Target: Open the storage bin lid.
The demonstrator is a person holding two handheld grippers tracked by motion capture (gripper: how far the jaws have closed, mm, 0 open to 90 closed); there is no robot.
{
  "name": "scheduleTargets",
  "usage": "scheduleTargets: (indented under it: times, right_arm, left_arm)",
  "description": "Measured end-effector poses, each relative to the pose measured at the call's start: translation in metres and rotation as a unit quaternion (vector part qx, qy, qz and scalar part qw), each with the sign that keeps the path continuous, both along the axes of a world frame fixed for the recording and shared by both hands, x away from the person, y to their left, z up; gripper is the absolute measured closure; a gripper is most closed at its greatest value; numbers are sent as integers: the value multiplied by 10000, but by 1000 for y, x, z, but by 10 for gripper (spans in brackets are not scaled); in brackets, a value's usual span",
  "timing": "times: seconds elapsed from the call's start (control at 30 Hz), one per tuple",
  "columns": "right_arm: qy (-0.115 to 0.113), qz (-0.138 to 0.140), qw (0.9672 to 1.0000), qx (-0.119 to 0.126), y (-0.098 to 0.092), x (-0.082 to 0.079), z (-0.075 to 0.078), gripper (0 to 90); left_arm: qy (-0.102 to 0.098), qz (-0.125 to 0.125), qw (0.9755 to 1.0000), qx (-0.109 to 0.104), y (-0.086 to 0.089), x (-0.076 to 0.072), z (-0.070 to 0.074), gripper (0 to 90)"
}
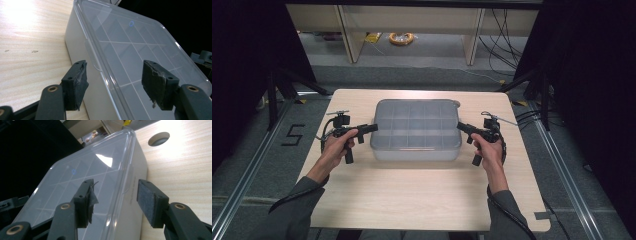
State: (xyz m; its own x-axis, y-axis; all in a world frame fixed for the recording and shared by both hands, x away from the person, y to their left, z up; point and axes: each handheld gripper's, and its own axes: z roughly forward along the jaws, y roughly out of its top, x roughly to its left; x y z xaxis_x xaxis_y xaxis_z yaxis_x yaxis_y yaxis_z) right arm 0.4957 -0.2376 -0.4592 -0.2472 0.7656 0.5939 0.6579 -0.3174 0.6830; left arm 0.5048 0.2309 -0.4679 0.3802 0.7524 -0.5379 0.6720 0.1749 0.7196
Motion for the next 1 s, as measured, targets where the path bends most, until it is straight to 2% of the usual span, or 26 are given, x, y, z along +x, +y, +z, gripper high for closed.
scheduleTargets:
  times: [0.07,0.13,0.2,0.23,0.27,0.4,0.53,0.57,0.6,0.63,0.67,0.7,0.73,0.8,0.83,0.87,0.9,0.97,1.0]
  right_arm:
    - [142,-20,9999,83,1,3,-1,490]
    - [63,-9,10000,9,1,6,-2,491]
    - [256,-45,9996,128,3,7,-1,492]
    - [185,0,9998,94,2,10,-3,493]
    - [277,7,9996,76,3,12,-4,500]
    - [210,58,9997,53,4,16,-6,519]
    - [200,116,9997,18,7,18,-8,531]
    - [138,132,9998,12,6,20,-9,531]
    - [171,168,9997,78,7,20,-9,529]
    - [171,168,9997,78,7,20,-9,529]
    - [212,177,9996,42,7,20,-8,530]
    - [173,130,9997,92,8,20,-9,538]
    - [179,135,9997,121,7,20,-9,543]
    - [170,106,9997,113,7,20,-10,562]
    - [327,-17,9992,241,11,18,-7,569]
    - [441,-66,9987,243,12,16,-6,577]
    - [312,-39,9994,125,12,16,-8,583]
    - [379,-55,9992,110,13,15,-6,601]
    - [235,-74,9997,80,13,15,-6,616]
  left_arm:
    - [24,4,10000,-21,-1,2,-1,369]
    - [76,-25,10000,-11,-2,6,-2,369]
    - [111,42,9999,-13,-2,10,-2,375]
    - [140,63,9999,-5,-2,13,-3,375]
    - [172,68,9998,-10,-3,18,-3,381]
    - [224,70,9997,-49,-6,22,-4,406]
    - [272,30,9996,20,-11,26,-5,430]
    - [289,94,9995,-27,-13,26,-6,435]
    - [275,20,9996,84,-13,27,-5,452]
    - [275,20,9996,84,-13,27,-5,461]
    - [261,89,9996,72,-15,27,-5,461]
    - [273,75,9995,115,-13,26,-5,491]
    - [283,148,9995,71,-14,27,-4,502]
    - [287,146,9995,74,-13,26,-3,514]
    - [287,146,9995,74,-13,26,-3,519]
    - [281,172,9994,58,-14,26,-3,526]
    - [273,163,9995,76,-13,25,-2,531]
    - [212,178,9996,71,-13,24,1,540]
    - [186,200,9996,52,-13,23,2,546]
